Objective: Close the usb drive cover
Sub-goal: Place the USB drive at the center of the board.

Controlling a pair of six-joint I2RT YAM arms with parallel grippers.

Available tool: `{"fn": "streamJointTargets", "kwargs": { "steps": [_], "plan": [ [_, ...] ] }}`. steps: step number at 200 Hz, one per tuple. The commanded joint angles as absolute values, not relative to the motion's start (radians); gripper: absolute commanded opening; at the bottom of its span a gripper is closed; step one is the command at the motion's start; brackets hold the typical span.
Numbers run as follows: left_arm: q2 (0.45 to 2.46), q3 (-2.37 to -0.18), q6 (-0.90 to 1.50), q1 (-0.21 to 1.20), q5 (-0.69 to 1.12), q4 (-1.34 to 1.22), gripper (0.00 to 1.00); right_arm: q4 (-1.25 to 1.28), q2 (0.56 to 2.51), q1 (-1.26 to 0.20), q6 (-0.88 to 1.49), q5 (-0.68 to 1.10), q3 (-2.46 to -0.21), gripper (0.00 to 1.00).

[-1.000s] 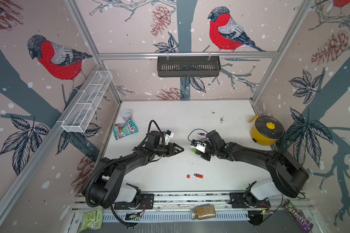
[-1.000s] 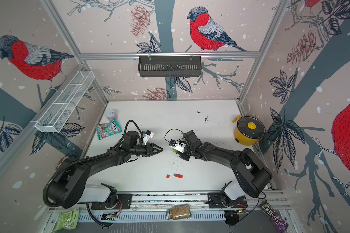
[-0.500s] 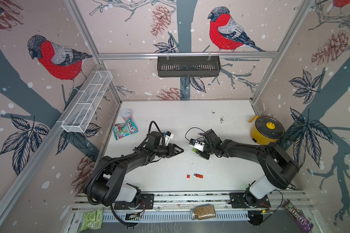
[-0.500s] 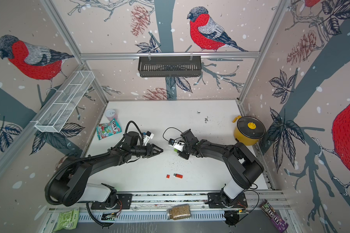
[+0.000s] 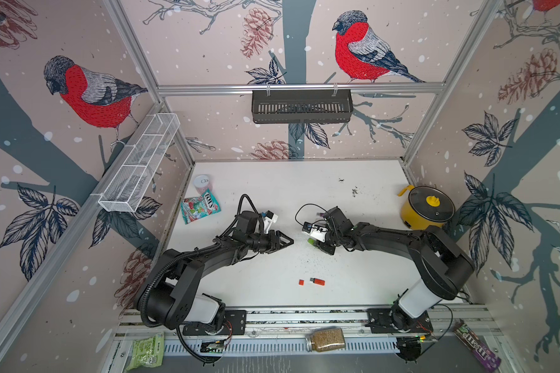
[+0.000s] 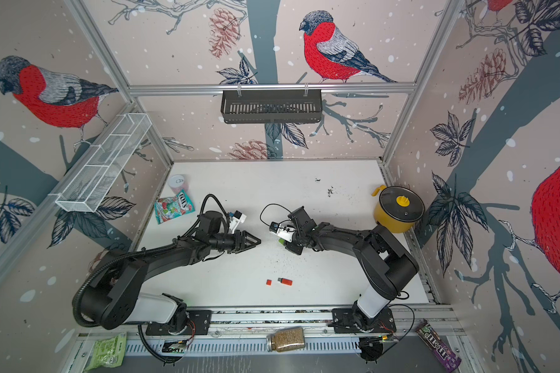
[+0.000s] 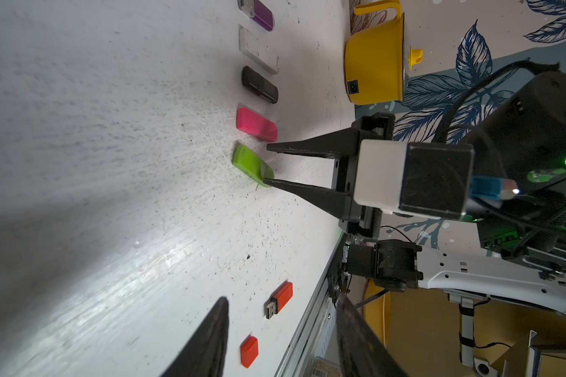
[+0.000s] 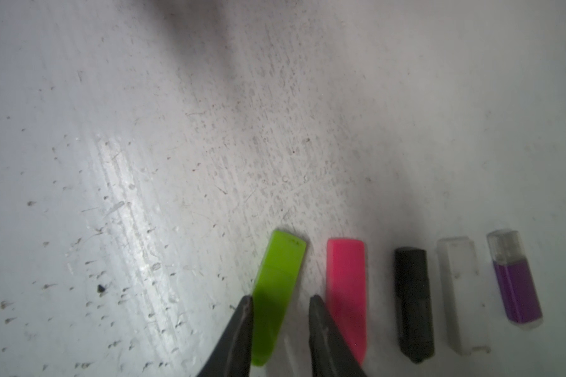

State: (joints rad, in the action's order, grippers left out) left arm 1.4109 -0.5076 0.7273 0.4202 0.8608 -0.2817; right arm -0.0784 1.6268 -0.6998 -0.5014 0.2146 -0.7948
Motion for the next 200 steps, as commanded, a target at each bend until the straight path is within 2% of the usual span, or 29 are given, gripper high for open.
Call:
{"fn": "streamJointTargets", "kwargs": {
  "steps": [1, 84, 200],
  "plan": [
    [1.410, -0.506, 0.726, 0.419, 0.860, -0.309, 0.52, -0.096, 1.613, -0.702, -0.511, 0.221, -0.798, 0.35],
    [1.404, -0.501, 0.729, 0.419, 0.857, -0.312, 0.53, -0.141, 1.632, -0.710, -0.521, 0.226, -0.795, 0.38],
    [1.402, -0.496, 0.733, 0.419, 0.853, -0.315, 0.52, -0.152, 1.632, -0.684, -0.540, 0.189, -0.794, 0.34]
  ]
}}
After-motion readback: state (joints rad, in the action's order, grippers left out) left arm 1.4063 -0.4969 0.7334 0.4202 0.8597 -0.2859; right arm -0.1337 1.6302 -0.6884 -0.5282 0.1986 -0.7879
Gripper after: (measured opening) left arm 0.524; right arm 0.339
